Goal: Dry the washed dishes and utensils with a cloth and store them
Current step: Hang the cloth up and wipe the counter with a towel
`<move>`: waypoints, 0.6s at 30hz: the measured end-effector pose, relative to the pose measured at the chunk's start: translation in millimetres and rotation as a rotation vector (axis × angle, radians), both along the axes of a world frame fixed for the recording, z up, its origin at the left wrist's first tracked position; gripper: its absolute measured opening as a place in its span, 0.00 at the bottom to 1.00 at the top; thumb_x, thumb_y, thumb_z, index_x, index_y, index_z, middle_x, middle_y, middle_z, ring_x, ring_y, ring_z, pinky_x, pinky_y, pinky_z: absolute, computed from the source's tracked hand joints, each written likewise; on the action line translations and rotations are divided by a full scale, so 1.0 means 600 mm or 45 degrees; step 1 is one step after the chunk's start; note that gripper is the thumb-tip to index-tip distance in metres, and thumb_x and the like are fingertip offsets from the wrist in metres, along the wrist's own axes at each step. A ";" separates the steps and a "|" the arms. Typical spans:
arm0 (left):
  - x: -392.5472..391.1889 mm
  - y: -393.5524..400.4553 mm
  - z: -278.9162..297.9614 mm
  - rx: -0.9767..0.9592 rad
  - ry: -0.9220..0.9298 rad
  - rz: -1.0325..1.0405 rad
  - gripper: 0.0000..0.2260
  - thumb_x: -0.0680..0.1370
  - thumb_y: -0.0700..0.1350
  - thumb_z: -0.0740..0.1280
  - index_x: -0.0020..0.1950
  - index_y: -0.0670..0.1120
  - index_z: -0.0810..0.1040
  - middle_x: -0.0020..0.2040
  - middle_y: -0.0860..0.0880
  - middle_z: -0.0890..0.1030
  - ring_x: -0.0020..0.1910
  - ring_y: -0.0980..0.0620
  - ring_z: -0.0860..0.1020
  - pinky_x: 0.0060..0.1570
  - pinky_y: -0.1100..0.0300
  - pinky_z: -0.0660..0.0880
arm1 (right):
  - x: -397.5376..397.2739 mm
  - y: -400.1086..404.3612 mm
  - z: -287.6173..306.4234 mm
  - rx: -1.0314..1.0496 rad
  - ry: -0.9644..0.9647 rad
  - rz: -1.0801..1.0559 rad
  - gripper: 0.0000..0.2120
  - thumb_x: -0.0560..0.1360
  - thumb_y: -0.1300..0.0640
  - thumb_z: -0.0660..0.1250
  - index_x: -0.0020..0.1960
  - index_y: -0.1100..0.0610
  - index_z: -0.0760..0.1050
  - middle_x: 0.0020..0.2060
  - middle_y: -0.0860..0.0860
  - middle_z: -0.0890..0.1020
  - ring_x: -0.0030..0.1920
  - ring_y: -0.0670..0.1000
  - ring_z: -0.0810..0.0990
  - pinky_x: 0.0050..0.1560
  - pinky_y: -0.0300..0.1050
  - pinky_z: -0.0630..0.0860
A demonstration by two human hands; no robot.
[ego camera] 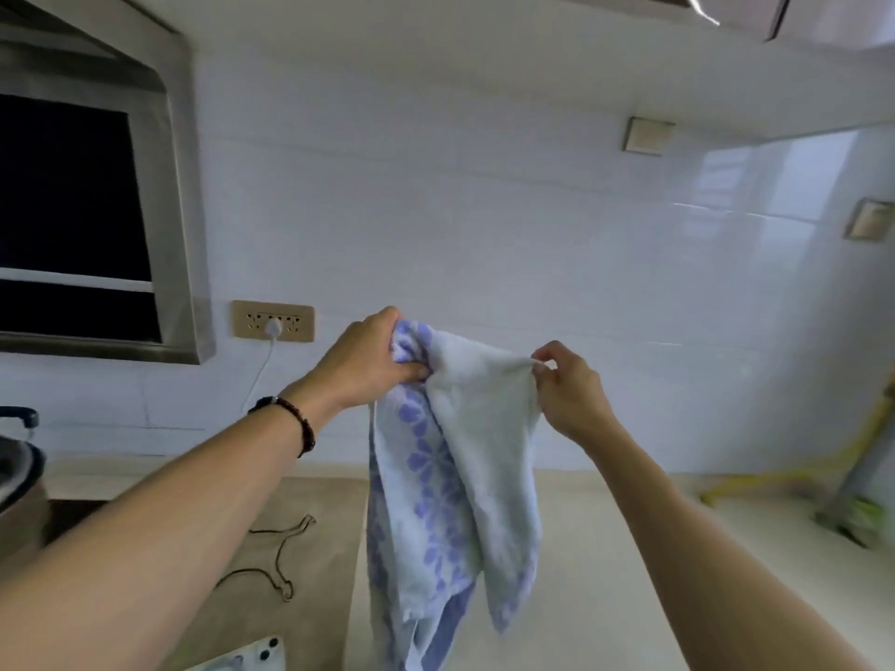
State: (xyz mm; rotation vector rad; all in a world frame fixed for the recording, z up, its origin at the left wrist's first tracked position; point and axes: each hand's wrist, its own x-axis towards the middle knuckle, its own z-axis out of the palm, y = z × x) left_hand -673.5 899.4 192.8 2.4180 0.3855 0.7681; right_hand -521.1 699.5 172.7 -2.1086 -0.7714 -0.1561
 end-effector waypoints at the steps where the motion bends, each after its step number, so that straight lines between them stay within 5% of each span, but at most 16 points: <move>1: 0.018 0.003 -0.005 -0.009 -0.013 0.000 0.21 0.70 0.50 0.79 0.41 0.51 0.65 0.40 0.51 0.75 0.37 0.53 0.73 0.33 0.57 0.64 | 0.010 0.000 -0.001 -0.008 -0.046 -0.042 0.10 0.83 0.59 0.56 0.55 0.52 0.75 0.37 0.52 0.78 0.40 0.54 0.76 0.38 0.45 0.69; 5: 0.083 0.015 -0.026 -0.031 -0.012 0.010 0.20 0.72 0.55 0.77 0.44 0.49 0.66 0.43 0.50 0.77 0.41 0.50 0.75 0.35 0.55 0.68 | 0.040 -0.012 -0.008 0.063 -0.056 0.048 0.10 0.83 0.48 0.59 0.51 0.50 0.77 0.39 0.48 0.78 0.39 0.49 0.76 0.38 0.45 0.69; 8: 0.118 0.020 -0.042 -0.033 -0.001 0.037 0.19 0.73 0.54 0.76 0.47 0.47 0.67 0.42 0.50 0.75 0.40 0.50 0.74 0.34 0.55 0.67 | 0.068 -0.024 -0.011 -0.435 -0.070 0.174 0.19 0.70 0.34 0.72 0.45 0.49 0.76 0.41 0.46 0.81 0.43 0.47 0.79 0.40 0.44 0.73; 11: 0.145 0.027 -0.058 -0.049 0.026 -0.005 0.18 0.74 0.48 0.76 0.43 0.48 0.65 0.40 0.50 0.74 0.37 0.51 0.72 0.32 0.58 0.65 | 0.120 -0.048 -0.012 -0.836 0.048 0.147 0.19 0.63 0.41 0.81 0.41 0.53 0.78 0.37 0.47 0.80 0.40 0.50 0.79 0.42 0.45 0.74; 18: 0.199 0.047 -0.109 0.077 0.135 0.004 0.13 0.77 0.40 0.70 0.53 0.44 0.66 0.41 0.48 0.74 0.37 0.51 0.73 0.31 0.58 0.66 | 0.178 -0.065 -0.042 -0.404 0.203 0.083 0.23 0.68 0.41 0.78 0.40 0.61 0.80 0.31 0.49 0.79 0.33 0.49 0.77 0.36 0.42 0.72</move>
